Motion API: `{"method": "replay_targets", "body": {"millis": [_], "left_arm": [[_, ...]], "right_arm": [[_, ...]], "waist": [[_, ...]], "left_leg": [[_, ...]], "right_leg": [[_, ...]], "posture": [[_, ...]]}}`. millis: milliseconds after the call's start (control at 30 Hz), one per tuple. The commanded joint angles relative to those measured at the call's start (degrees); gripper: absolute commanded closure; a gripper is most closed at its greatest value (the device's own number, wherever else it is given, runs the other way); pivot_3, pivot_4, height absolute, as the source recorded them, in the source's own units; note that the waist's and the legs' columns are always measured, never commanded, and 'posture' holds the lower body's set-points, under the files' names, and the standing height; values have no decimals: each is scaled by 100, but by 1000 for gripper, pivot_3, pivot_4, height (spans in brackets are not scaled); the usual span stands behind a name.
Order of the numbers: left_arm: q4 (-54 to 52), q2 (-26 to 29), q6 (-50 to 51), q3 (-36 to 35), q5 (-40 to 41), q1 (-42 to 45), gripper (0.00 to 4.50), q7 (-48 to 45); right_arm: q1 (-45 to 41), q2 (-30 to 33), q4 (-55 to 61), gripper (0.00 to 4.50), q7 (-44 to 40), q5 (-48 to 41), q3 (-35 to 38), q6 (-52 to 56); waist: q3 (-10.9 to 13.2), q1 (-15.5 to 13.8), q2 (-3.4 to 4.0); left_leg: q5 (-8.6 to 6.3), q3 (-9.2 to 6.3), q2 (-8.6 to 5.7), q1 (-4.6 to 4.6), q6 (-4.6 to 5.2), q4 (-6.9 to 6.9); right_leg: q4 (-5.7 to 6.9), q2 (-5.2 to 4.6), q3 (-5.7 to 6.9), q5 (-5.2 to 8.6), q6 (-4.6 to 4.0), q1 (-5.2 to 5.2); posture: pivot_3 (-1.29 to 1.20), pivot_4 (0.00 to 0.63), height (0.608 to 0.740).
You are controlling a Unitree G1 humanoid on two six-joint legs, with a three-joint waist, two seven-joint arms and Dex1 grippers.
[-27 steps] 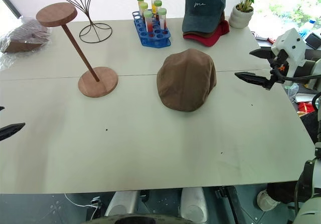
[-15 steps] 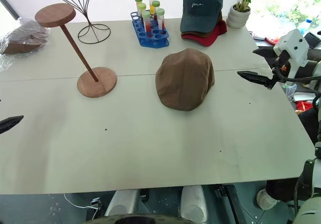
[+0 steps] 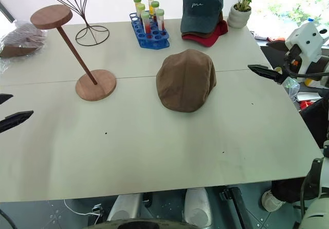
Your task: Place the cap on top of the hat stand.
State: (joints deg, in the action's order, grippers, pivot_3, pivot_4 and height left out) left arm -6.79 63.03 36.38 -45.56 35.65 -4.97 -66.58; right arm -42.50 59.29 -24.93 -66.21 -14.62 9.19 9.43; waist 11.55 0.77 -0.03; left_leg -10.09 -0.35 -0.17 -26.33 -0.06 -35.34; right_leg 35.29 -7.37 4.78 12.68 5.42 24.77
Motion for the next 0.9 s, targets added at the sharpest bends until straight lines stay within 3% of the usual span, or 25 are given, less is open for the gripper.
{"method": "replay_targets", "body": {"millis": [33,167,400,467,667,900], "left_arm": [[-444,419,530,-16,736,390,0,-355],[-503,907,994,700,1444,1241,0,-753],[-395,1298,601,2364,1192,2264,0,-1599],[-216,1259,488,2903,1030,2736,0,-1820],[223,947,237,3876,568,3752,0,-2163],[473,586,235,4193,336,4352,0,-2223]], "right_arm": [[23,205,1091,42,-122,-233,111,292],[450,257,2713,42,-15,-423,111,917],[1476,158,5623,42,809,-616,-301,2477],[1684,-23,6004,42,1375,-131,-736,2664],[2121,-420,6276,42,2402,1275,-1798,2253],[2450,-819,5028,42,3286,2964,-2692,667]], "waist": [[0,-2,4],[-1,-5,9],[-2,-12,7],[-3,-17,5],[-5,-26,2],[-6,-15,-6]], "left_leg": [[1,0,0,1,0,0],[3,0,2,9,0,1],[7,4,5,20,-4,-2],[7,4,6,21,-4,-5],[1,5,11,9,-13,-44],[8,3,12,-4,-2,-59]], "right_leg": [[3,0,0,0,0,1],[14,5,-4,0,0,-1],[25,10,-12,-2,-5,-4],[25,11,-12,-4,-9,-5],[21,15,-11,-5,-7,-11],[25,22,-11,-9,-4,-9]], "posture": [[0,150,728],[0,150,728],[0,150,728],[0,150,728],[0,150,728],[0,150,728]]}}
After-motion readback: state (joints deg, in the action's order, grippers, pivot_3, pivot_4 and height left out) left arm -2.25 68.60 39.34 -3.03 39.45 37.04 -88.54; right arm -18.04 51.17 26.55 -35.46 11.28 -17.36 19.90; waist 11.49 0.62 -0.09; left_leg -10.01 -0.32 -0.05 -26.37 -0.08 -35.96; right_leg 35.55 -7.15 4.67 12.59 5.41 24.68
